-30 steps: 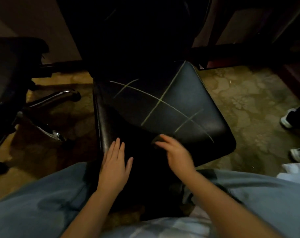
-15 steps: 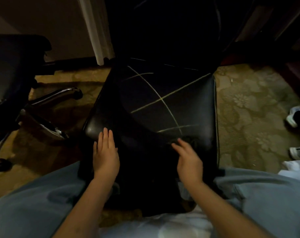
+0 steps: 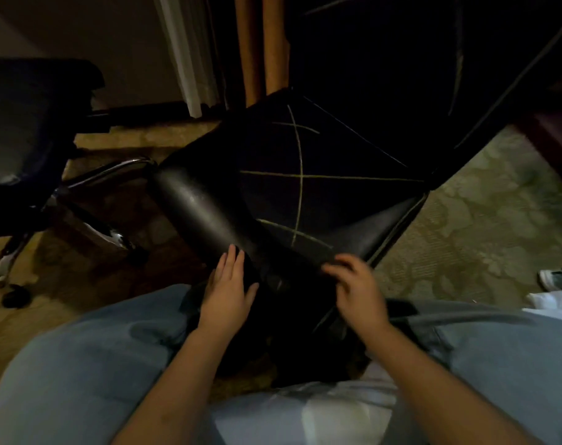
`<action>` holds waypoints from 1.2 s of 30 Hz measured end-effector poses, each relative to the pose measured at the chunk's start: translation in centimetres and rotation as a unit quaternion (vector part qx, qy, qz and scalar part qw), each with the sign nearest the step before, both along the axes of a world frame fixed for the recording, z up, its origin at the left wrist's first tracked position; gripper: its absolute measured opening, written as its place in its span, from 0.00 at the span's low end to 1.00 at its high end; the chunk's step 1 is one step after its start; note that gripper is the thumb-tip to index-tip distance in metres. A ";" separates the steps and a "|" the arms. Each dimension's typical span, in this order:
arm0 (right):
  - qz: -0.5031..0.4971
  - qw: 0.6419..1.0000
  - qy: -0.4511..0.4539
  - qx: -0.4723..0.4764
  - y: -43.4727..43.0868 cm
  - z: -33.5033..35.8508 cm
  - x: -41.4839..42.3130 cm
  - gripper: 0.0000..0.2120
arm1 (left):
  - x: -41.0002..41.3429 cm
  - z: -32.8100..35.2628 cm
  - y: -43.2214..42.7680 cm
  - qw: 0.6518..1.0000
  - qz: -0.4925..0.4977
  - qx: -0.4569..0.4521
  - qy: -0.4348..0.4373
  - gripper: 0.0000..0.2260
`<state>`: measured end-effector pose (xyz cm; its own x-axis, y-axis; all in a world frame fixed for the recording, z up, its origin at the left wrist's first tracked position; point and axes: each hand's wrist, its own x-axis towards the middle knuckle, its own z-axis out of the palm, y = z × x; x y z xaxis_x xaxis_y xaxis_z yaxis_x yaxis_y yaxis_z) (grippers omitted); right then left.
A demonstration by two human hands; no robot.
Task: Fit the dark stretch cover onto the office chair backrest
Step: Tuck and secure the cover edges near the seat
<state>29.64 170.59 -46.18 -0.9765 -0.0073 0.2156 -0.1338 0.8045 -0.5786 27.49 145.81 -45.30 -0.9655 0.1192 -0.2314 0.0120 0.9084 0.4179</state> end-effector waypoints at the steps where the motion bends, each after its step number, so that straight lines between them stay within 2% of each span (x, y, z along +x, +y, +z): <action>1: -0.063 0.998 -0.015 -0.020 1.3 0.0 -1.1 0.19 | 0.1 0.1 -0.1 1.000 -0.007 -0.003 -0.008 0.34; 5: -0.183 0.980 -0.053 -0.055 2.4 0.3 -2.9 0.16 | -0.2 0.4 -0.7 0.998 -0.026 -0.033 -0.043 0.40; 8: -0.206 0.975 -0.050 -0.070 -1.6 0.3 -0.4 0.17 | -0.7 0.5 -1.1 0.998 -0.015 -0.038 -0.044 0.40; 12: -0.057 0.997 -0.044 -0.037 -8.5 -0.4 5.5 0.25 | -1.5 0.5 -1.9 0.998 -0.009 -0.037 -0.041 0.40; 16: 0.142 0.988 -0.061 0.028 -12.3 -0.7 7.3 0.18 | -2.1 0.9 -3.0 0.999 -0.011 -0.011 -0.049 0.38; 18: 0.189 0.978 -0.059 0.071 -12.2 -1.1 6.8 0.17 | -2.1 0.9 -3.6 0.998 -0.021 0.003 -0.055 0.37; 21: 0.188 0.981 -0.043 0.038 -10.7 -0.8 5.5 0.18 | -2.1 1.0 -4.1 0.997 -0.027 0.039 -0.064 0.31; 25: 0.042 0.999 -0.009 -0.011 -9.5 0.5 0.9 0.18 | -2.5 1.0 -4.4 0.994 -0.015 0.075 -0.077 0.27; 27: -0.018 0.999 -0.037 -0.007 -10.3 0.9 -2.4 0.17 | -2.4 1.0 -4.6 0.990 0.008 0.118 -0.082 0.24; 28: -0.013 0.999 -0.048 0.007 -11.1 0.8 -3.7 0.17 | -2.3 0.9 -4.6 0.984 0.033 0.155 -0.081 0.22; 31: 0.085 0.994 -0.044 0.042 -14.3 0.8 -4.6 0.15 | -1.8 0.8 -4.3 0.956 0.114 0.258 -0.075 0.19; 34: 0.230 0.964 -0.091 0.103 -15.8 0.1 -1.2 0.11 | -1.3 0.4 -4.0 0.950 0.125 0.270 -0.096 0.21; 36: 0.259 0.952 -0.088 0.135 -14.4 -0.7 1.9 0.11 | -1.1 0.3 -3.6 0.953 0.119 0.254 -0.111 0.22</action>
